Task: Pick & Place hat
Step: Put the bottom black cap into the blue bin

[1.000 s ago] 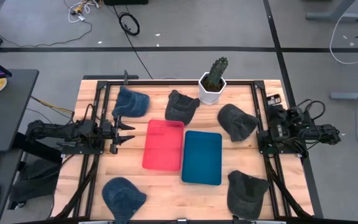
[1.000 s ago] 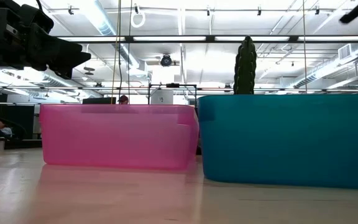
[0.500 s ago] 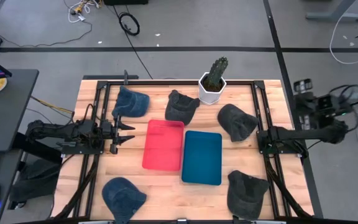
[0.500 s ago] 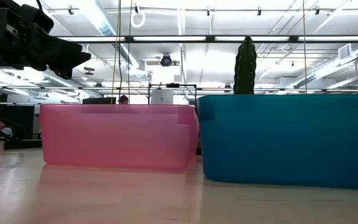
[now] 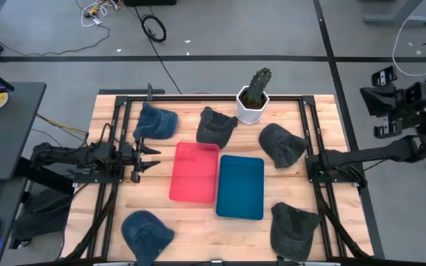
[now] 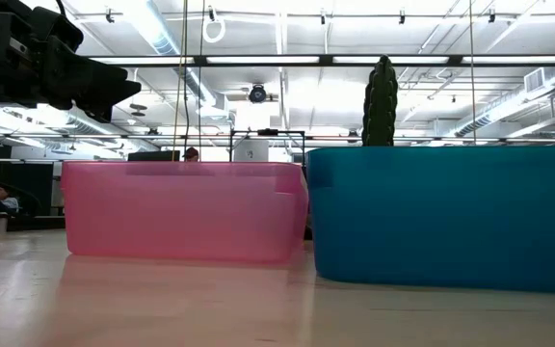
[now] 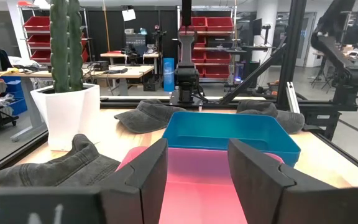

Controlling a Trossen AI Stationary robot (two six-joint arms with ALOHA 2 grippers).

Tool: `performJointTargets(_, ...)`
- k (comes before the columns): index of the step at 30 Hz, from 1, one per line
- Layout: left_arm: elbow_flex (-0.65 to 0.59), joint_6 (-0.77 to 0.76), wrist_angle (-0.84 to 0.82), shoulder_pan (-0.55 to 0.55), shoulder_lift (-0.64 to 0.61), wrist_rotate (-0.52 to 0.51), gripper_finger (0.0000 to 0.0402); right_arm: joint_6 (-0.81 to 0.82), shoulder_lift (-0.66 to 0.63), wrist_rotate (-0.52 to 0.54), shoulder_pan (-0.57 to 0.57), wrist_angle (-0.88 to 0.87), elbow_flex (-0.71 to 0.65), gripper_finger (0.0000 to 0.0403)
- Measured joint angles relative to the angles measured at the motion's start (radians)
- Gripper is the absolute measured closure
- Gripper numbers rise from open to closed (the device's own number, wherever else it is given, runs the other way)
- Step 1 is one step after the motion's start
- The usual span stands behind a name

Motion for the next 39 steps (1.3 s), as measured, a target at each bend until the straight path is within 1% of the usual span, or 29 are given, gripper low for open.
performJointTargets(6, 0.000, 0.000, 0.000, 0.000, 0.000, 0.000, 0.0229, 0.065, 0.175, 0.008, 0.000, -0.291, 0.271, 0.0389)
performJointTargets(10, 0.000, 0.000, 0.000, 0.000, 0.000, 0.000, 0.0229, 0.111, 0.279, 0.001, 0.000, -0.432, 0.418, 0.0389)
performJointTargets(14, 0.000, 0.000, 0.000, 0.000, 0.000, 0.000, 0.0229, 0.178, 0.376, -0.012, 0.000, -0.524, 0.535, 0.0389)
performJointTargets(19, 0.000, 0.000, 0.000, 0.000, 0.000, 0.000, 0.0229, 0.236, 0.489, -0.115, 0.000, -0.578, 0.662, 0.0389)
performJointTargets(21, 0.000, 0.000, 0.000, 0.000, 0.000, 0.000, 0.0229, 0.251, 0.530, -0.139, 0.000, -0.630, 0.713, 0.0389)
performJointTargets(25, 0.000, 0.000, 0.000, 0.000, 0.000, 0.000, 0.0229, 0.262, 0.606, -0.143, 0.000, -0.771, 0.811, 0.0389)
performJointTargets(30, 0.000, 0.000, 0.000, 0.000, 0.000, 0.000, 0.0229, 0.307, 0.673, -0.143, 0.000, -0.976, 0.902, 0.0389)
performJointTargets(34, 0.000, 0.000, 0.000, 0.000, 0.000, 0.000, 0.0229, 0.340, 0.702, -0.143, 0.000, -1.136, 0.922, 0.0389)
performJointTargets(39, 0.000, 0.000, 0.000, 0.000, 0.000, 0.000, 0.0229, 0.381, 0.716, -0.180, 0.046, -1.121, 0.870, 0.0392)
